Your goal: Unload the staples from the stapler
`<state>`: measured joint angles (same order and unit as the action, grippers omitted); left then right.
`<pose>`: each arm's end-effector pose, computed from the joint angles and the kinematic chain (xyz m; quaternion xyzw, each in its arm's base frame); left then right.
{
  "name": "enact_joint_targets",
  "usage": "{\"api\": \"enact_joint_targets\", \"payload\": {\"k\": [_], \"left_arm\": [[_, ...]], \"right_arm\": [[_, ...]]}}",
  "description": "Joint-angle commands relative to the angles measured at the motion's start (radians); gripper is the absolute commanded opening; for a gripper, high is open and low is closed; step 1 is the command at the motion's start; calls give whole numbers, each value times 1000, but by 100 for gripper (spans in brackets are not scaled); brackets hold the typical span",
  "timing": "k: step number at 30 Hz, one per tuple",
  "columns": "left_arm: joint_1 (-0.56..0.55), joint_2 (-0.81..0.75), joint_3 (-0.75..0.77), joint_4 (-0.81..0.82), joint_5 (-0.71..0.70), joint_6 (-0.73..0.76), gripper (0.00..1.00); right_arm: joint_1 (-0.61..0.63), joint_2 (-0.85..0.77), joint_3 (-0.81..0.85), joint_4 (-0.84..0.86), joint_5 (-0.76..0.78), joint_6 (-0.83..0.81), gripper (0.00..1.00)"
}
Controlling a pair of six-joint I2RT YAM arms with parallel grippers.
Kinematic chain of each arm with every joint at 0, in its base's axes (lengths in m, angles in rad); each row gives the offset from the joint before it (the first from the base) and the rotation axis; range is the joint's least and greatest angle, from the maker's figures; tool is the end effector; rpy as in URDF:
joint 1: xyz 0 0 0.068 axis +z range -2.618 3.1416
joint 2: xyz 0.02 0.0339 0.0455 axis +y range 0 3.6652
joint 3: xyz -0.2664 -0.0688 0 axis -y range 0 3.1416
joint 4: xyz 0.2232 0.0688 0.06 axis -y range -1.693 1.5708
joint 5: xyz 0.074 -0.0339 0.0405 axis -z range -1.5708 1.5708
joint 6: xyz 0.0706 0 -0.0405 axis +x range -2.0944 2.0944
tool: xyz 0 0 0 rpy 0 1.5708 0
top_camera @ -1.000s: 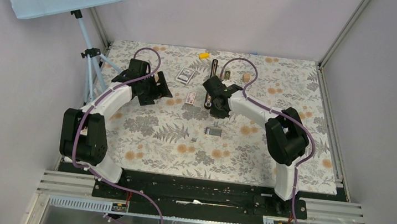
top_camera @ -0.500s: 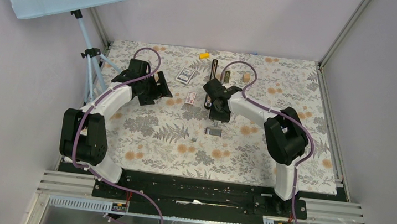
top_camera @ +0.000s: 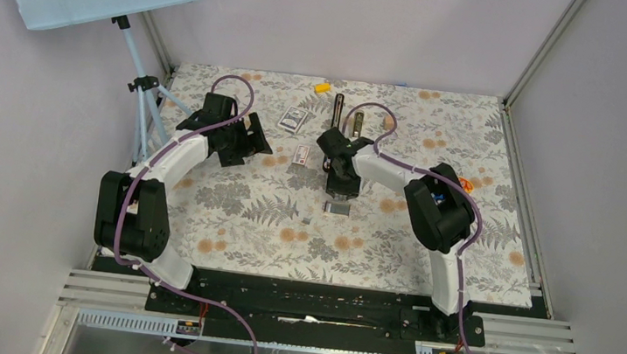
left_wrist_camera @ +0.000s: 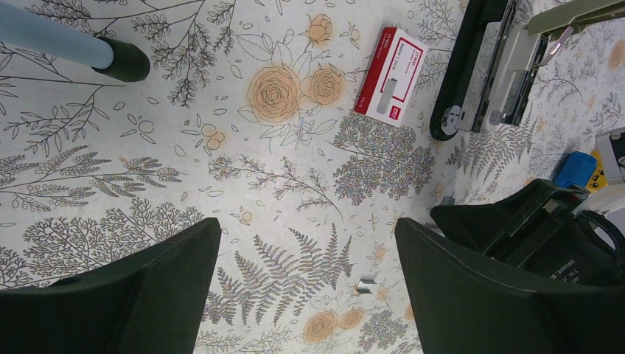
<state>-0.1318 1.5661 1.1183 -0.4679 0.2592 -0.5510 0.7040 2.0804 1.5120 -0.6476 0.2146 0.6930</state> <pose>0.3273 -0.0616 0.2245 -0.1547 0.9270 -0.2221 0.2596 0.3299 0.2604 0.1424 0.0135 0.9787 0.0321 0.2022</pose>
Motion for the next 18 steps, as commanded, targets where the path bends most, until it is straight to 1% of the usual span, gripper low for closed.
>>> {"api": "enact_joint_targets", "payload": {"k": [1,6,11,14,18], "left_arm": [[7,-31,-5,43,11,-5,93],[6,-28,-5,42,12,-7,93],[6,-26,-5,42,13,-7,93],[6,-24,-4,42,15,-8,92],[7,-24,-4,42,16,-9,93]], "right_arm": [[10,31,40,-25,5,-15,46],[10,46,46,-36,9,-17,33],[10,38,37,-30,8,-19,23],[10,27,34,-27,12,-18,20],[11,9,41,-31,30,-16,19]]}}
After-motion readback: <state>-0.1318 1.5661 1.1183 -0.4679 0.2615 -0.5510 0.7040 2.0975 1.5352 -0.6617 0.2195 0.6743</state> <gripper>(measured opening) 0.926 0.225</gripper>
